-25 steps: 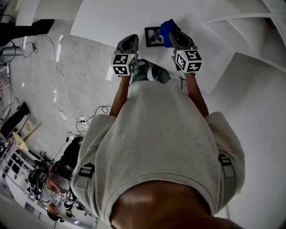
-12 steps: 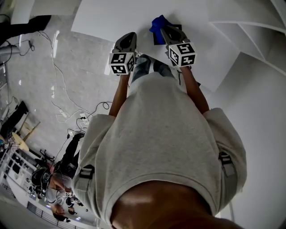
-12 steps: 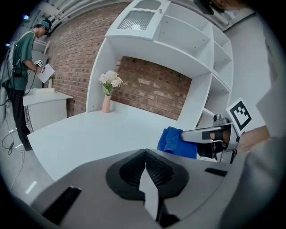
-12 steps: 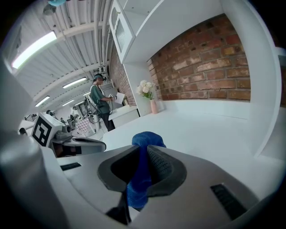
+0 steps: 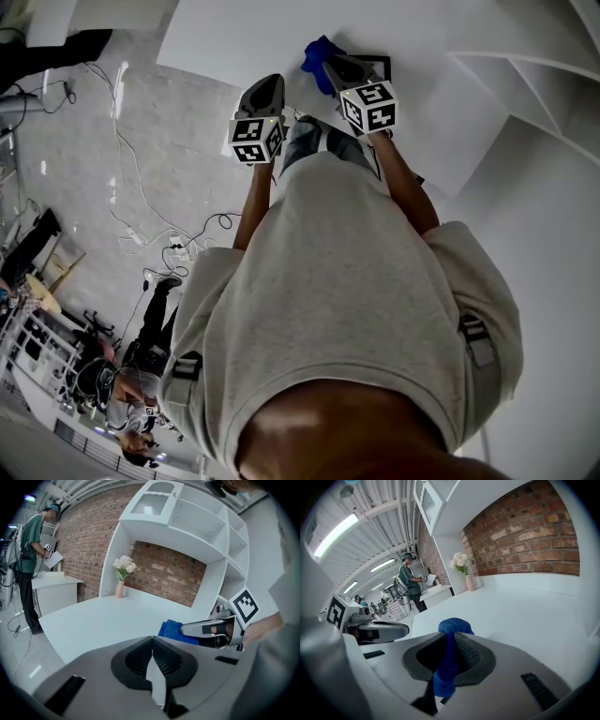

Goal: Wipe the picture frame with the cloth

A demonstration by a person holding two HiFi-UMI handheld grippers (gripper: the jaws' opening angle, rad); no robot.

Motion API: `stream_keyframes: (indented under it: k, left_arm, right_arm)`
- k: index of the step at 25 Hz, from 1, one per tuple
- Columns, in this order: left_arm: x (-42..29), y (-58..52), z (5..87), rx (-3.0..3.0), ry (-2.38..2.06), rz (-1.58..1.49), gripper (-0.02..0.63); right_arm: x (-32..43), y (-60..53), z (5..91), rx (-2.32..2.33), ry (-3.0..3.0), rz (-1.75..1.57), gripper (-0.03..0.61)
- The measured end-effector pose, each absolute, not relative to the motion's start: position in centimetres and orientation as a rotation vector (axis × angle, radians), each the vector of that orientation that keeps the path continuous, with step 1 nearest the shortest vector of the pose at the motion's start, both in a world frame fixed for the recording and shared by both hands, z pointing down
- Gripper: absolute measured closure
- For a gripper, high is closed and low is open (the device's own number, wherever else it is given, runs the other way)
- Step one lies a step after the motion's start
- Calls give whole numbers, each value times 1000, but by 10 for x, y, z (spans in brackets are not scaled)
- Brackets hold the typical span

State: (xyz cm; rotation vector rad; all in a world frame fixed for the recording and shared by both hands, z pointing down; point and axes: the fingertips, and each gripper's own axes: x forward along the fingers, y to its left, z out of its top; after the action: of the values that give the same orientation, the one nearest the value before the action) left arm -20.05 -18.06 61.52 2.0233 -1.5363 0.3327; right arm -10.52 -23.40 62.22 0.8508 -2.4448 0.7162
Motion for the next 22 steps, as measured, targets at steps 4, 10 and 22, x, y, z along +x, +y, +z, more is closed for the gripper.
stream_keyframes:
  k: [4, 10, 22]
  left_arm:
    - [-196, -173, 617, 2023, -1548, 336, 597]
    - [-189, -168, 612, 2033, -1541, 344, 597]
    - [-167, -181, 603, 2088, -1492, 353, 597]
  right_arm:
    - [-95, -227, 639, 860, -2418, 745, 512]
    - [-72, -226, 642, 933, -2386, 806, 512]
    - [-28, -236, 643, 1053, -2329, 837, 512]
